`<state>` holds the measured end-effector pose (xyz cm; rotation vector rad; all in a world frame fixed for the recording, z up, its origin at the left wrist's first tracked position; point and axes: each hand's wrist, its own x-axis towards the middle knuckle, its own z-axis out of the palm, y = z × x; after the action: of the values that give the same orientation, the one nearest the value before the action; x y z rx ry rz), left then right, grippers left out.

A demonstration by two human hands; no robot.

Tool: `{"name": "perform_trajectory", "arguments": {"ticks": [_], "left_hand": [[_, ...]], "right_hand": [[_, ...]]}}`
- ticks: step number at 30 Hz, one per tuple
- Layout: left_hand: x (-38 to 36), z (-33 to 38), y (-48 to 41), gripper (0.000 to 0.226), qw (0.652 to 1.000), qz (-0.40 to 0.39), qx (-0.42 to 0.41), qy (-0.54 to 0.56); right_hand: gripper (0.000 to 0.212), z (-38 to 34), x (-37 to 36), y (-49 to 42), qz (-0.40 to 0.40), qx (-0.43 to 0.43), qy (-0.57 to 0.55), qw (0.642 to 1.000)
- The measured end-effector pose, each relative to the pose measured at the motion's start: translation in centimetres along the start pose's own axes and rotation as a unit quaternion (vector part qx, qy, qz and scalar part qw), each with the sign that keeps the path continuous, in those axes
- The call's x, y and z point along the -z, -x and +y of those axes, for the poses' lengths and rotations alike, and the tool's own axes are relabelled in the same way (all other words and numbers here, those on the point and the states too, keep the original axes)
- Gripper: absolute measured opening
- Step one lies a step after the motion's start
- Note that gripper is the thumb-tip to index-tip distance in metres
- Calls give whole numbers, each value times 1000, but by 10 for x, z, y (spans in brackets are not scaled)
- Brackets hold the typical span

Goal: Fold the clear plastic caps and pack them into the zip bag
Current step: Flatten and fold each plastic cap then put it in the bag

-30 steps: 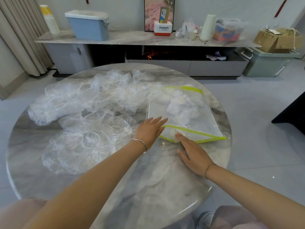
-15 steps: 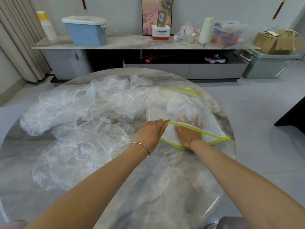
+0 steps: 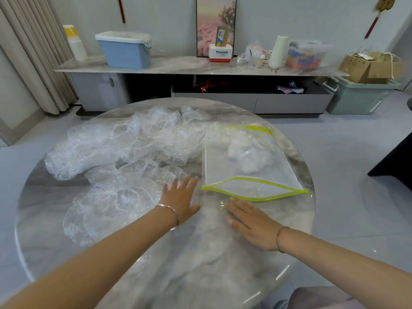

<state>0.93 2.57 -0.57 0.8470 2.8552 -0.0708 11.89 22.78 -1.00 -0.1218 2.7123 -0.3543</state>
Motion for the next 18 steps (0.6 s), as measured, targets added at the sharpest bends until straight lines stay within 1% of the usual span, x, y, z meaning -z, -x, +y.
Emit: {"name": "perform_trajectory", "arguments": {"ticks": [2, 3, 4, 5, 7, 8, 9, 11, 12, 13, 14, 15, 16, 18], "left_hand": [[-10, -21, 24, 75, 998, -22, 42, -41], [-14, -32, 34, 75, 996, -30, 64, -54], [-17, -40, 40, 74, 994, -35, 85, -52], [-21, -49, 42, 73, 993, -38, 105, -31], [-24, -64, 47, 68, 990, -30, 134, 36], [-24, -69, 50, 62, 989, -13, 135, 60], [-24, -73, 52, 54, 989, 8, 127, 71], [-24, -79, 55, 38, 988, 49, 120, 80], [-23, -79, 56, 34, 986, 67, 120, 89], [-25, -80, 56, 33, 984, 83, 123, 95], [-26, -80, 56, 32, 982, 104, 123, 102], [-28, -79, 55, 30, 977, 141, 111, 116], [-30, -77, 55, 28, 971, 185, 80, 126], [-30, -68, 60, 26, 953, 265, -5, 146]], "right_hand": [[118, -7, -6, 4, -7, 21, 8, 1000], [127, -11, -9, 1, -4, 30, 14, 999], [127, -12, -11, -1, 2, 34, 16, 999], [118, -14, -11, -4, 6, 34, 13, 999], [77, -22, -11, -8, 17, 43, 22, 999], [62, -26, -11, -9, 20, 43, 27, 998], [57, -28, -11, -9, 24, 44, 26, 998], [56, -34, -10, -12, 19, 49, 24, 998], [59, -36, -10, -13, 17, 54, 24, 998], [67, -39, -9, -15, 23, 63, 20, 998], [80, -42, -8, -16, 42, 73, 10, 996], [90, -45, -6, -18, 67, 83, -4, 994], [93, -49, -3, -18, 101, 97, -17, 990], [79, -57, 5, -20, 178, 125, -42, 975]]}}
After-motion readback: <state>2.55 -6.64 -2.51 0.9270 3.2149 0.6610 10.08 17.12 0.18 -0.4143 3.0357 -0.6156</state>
